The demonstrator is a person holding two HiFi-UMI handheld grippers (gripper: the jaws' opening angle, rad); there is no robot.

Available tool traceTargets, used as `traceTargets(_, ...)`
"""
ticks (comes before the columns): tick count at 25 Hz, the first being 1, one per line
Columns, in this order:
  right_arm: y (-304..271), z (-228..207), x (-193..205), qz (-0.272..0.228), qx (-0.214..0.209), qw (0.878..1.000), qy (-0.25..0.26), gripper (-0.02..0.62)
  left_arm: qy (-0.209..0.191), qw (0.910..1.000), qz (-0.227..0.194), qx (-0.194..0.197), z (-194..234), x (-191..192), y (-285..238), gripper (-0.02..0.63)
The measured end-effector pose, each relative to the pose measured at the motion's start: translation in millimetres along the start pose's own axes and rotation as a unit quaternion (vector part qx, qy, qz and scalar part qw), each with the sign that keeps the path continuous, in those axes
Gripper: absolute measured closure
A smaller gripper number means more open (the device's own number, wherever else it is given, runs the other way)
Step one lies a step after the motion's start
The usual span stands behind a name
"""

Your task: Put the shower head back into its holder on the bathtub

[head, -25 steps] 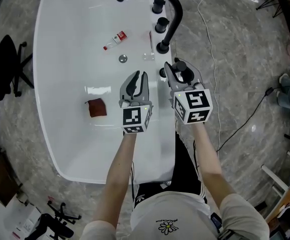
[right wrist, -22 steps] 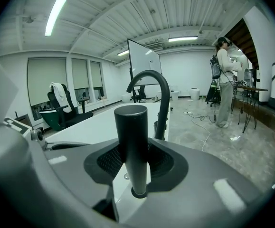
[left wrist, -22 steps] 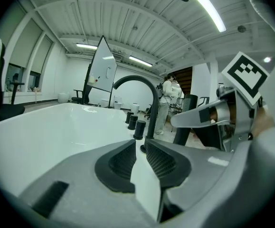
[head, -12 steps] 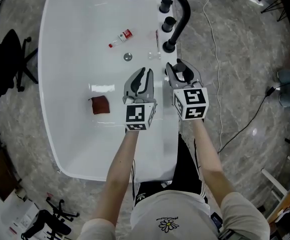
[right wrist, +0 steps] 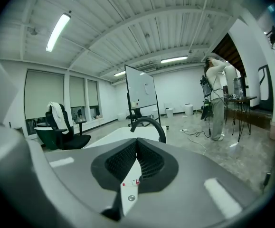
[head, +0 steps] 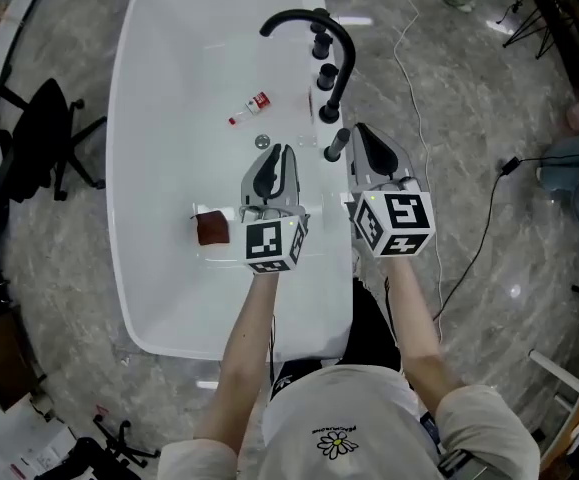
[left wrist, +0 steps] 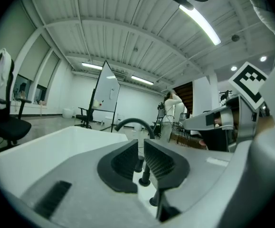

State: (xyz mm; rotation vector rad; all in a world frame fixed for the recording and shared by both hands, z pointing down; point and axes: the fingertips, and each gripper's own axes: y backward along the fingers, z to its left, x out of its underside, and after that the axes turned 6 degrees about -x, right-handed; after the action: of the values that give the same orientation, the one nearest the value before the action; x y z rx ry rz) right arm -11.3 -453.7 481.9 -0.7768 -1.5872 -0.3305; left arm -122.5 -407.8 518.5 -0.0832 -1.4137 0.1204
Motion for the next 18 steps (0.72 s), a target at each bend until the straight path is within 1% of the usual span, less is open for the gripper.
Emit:
traceTargets(3,46,28,-33,-0.017,-0.003,1.000,-0.011,0.594,0.006,0.9992,-0.037,-0.010,-5,-51,48,0.607)
traceTargets(6,88,58,-65,-0.055,-0.008,0.998,-0.027,0.594,0.015,0.9960,-0.087,-0.014,-5,-101,94,0.608)
traceTargets(9,130,92,-88,-0.089,-0.009,0.995,-0.041,0.594,0.008,0.9920,-0.126,0.001,-8,-138,141,0.607)
traceTargets(13,180,144,-92,-0.097,-0.011,0.995,-0.029,0.594,-0.015,0.9898,-0.140,0.022,-12,-162,205,0.608)
traceTargets(15,198,166,-91,-0.105,-0.006,0.994,-0.019,0.594,-0.014,0.9881,-0.148,0.037,-12,-169,229,0.609)
traceTargets(18,216,199,-89,-0.120,0.003,0.993,-0.020,0.592,-0.014,0.9863,-0.153,0.059,-9,-178,259,0.609)
